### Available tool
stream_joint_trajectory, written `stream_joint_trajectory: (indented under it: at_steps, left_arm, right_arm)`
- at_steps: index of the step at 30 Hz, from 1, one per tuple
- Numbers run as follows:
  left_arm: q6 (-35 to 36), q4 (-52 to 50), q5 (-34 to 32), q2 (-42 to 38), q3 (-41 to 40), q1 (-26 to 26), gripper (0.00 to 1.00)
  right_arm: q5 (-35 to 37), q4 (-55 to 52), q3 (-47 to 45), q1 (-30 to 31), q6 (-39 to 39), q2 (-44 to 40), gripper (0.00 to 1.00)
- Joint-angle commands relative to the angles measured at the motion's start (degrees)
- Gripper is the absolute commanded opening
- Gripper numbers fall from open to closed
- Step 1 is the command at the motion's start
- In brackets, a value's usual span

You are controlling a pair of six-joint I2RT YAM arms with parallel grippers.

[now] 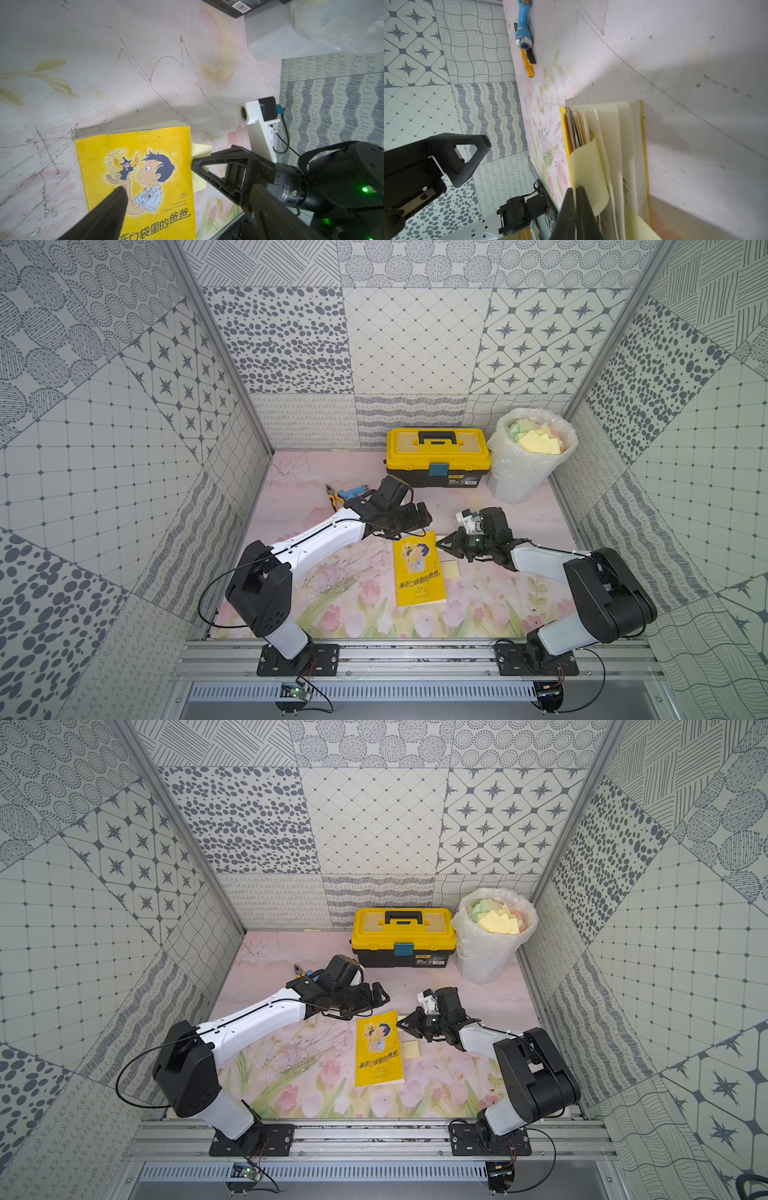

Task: Peel off the used sticky note
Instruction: Open the book at the center of the board.

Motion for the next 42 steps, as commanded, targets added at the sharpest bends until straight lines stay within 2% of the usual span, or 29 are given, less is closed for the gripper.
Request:
stream_joint_trajectory:
  at_steps: [1,7,17,24,30,35,42]
  left_arm:
    - [2.7,-2.8,1.5,-1.0,0.5,-0.1,0.97]
    - [4.5,-3.5,1.7,-1.8,0.6,-0.1,0.97]
    - [3.7,-2.6,5.8,1.1,0.5,1.6,0.97]
    - [0.8,0.7,10.8,2.7,-1.5,5.4,0.97]
    - [0.5,0.7,12.0,4.7,-1.4,6.9,0.97]
    - [1.6,-1.0,11.7,7.7,0.7,7.1,0.89]
    - [4.5,-6.4,8.8,10.3,3.9,7.0,0.73]
  right_arm:
    - [0.3,1.8,1.3,1.9,1.0,-0.7,0.04]
    - [1.2,1.2,3.3,4.3,1.9,-0.6,0.04]
    - [1.4,1.4,5.3,6.6,3.7,-0.6,0.04]
    - [1.1,4.8,6.3,8.1,7.6,0.6,0.04]
    - [1.2,4.9,7.6,9.7,8.4,1.5,0.04]
    - [1.4,4.9,8.4,10.7,8.6,2.2,0.05]
    - [1.7,4.6,9.2,11.5,8.7,3.1,0.05]
